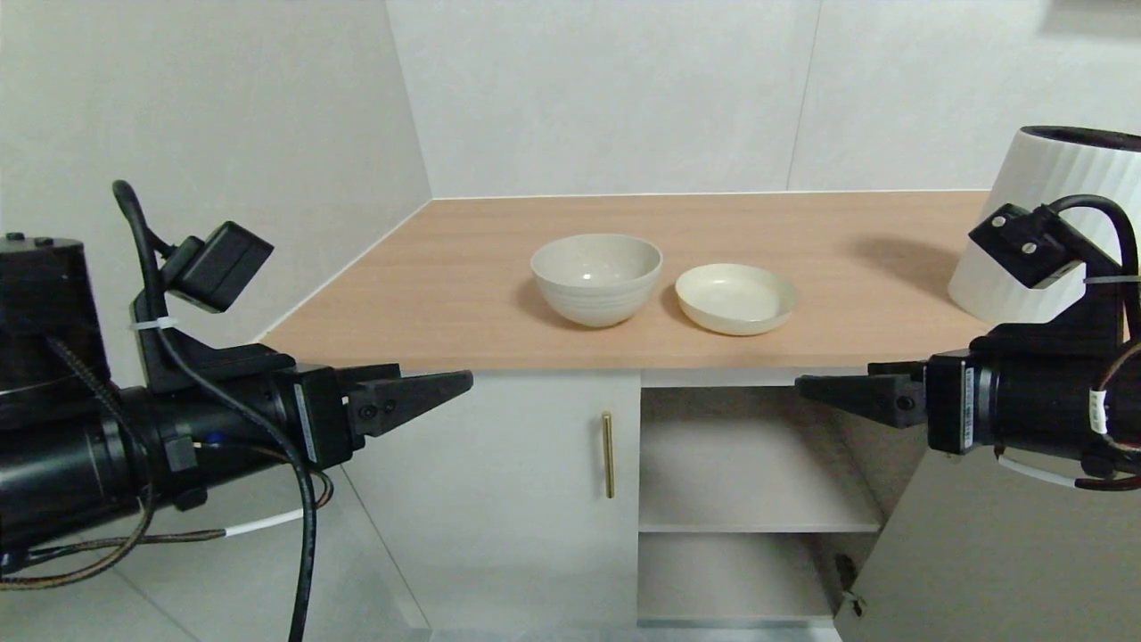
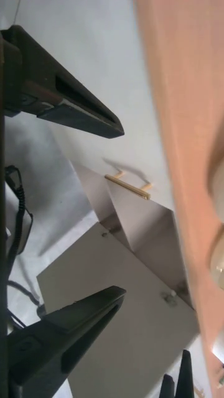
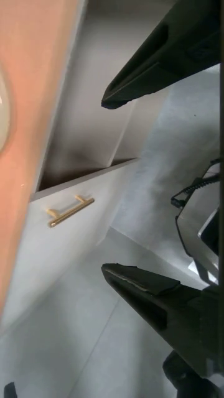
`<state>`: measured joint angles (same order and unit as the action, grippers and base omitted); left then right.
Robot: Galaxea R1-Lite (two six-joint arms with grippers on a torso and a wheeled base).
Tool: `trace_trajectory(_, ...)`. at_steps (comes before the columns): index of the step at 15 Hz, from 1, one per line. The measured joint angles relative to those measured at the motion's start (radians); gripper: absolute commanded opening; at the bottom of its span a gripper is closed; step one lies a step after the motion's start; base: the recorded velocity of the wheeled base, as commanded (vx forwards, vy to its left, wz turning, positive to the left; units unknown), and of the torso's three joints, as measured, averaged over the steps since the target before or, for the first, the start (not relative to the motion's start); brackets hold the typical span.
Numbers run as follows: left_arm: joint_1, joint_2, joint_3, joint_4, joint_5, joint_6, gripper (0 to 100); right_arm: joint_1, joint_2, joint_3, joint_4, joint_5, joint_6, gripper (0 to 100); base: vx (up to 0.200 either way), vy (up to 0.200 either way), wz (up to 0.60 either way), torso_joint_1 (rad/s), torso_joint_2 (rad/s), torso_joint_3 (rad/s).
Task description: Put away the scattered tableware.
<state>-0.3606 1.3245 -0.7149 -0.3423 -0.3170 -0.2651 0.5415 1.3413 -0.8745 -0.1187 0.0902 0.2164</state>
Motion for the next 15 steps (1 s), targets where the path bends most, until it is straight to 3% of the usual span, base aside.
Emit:
trace_trajectory(11,0.000,0.077,-0.040,0.002,0.007,-0.005,100,-0.010,0.036,0.000,-0.054,0.000,0.000,100,0.000,0.000,0.00,0.029,-0.07,-0.043)
trace_trajectory(15,0.000,0.127,-0.183,0.050,0.009,-0.009,100,-0.040,0.073,-0.004,-0.158,-0.002,-0.012,100,0.000,0.000,0.00,0.000,0.00,0.000)
